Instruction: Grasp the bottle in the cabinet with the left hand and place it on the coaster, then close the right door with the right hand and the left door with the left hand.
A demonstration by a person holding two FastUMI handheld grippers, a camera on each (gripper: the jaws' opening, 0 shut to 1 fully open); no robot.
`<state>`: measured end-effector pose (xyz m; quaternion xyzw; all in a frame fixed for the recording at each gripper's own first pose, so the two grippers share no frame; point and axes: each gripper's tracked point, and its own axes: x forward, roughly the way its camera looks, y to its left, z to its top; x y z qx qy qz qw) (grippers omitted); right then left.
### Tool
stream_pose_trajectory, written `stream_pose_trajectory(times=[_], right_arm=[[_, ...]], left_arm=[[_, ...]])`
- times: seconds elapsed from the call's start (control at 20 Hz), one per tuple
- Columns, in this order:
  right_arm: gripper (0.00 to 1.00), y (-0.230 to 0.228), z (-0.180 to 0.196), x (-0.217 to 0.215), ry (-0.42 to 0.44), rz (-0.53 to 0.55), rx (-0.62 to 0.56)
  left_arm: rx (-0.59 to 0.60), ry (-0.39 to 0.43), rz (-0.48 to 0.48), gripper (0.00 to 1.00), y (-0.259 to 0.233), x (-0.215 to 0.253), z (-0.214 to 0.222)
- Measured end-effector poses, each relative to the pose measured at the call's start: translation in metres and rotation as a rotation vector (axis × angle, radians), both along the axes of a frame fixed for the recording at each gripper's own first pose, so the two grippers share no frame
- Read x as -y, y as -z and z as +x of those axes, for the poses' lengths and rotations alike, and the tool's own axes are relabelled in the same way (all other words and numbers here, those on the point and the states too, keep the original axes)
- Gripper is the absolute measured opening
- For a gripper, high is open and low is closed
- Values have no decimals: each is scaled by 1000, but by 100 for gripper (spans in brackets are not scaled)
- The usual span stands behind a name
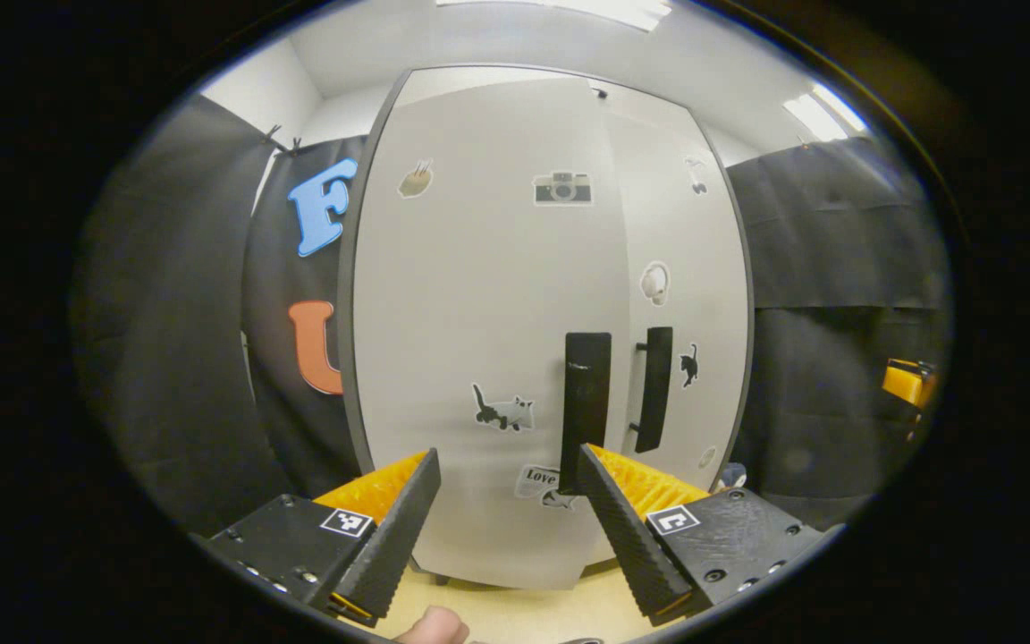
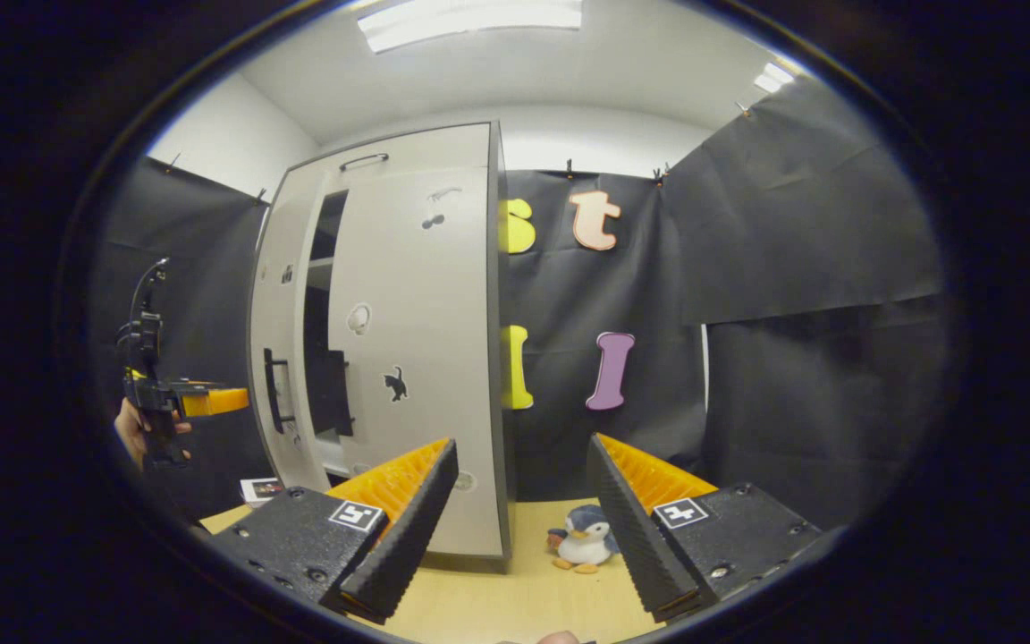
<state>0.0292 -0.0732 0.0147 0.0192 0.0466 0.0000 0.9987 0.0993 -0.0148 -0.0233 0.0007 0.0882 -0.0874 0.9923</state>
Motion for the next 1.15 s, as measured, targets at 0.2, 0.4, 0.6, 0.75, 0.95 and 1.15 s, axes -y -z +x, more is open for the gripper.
stream_pose_trajectory(times=[0.2,0.4,0.6,0.75,0.95,1.15], right_arm=[[95,-34,6,-16,-17,-7,81],[96,-68,8,-39,-56,-24,166],[96,-89,11,-58,-92,-33,217],[95,-98,11,-67,-116,-25,239],[95,-100,10,-73,-128,-43,244],[95,-92,13,-74,-121,-50,210]], left_arm=[[79,-39,11,100,-42,-4,-19],[147,-79,2,100,-82,-14,-37],[193,-116,-35,96,-114,-29,-56],[209,-133,-72,100,-132,-45,-70],[245,-164,-16,100,-141,-68,-84],[230,-197,46,100,-137,-74,-85]])
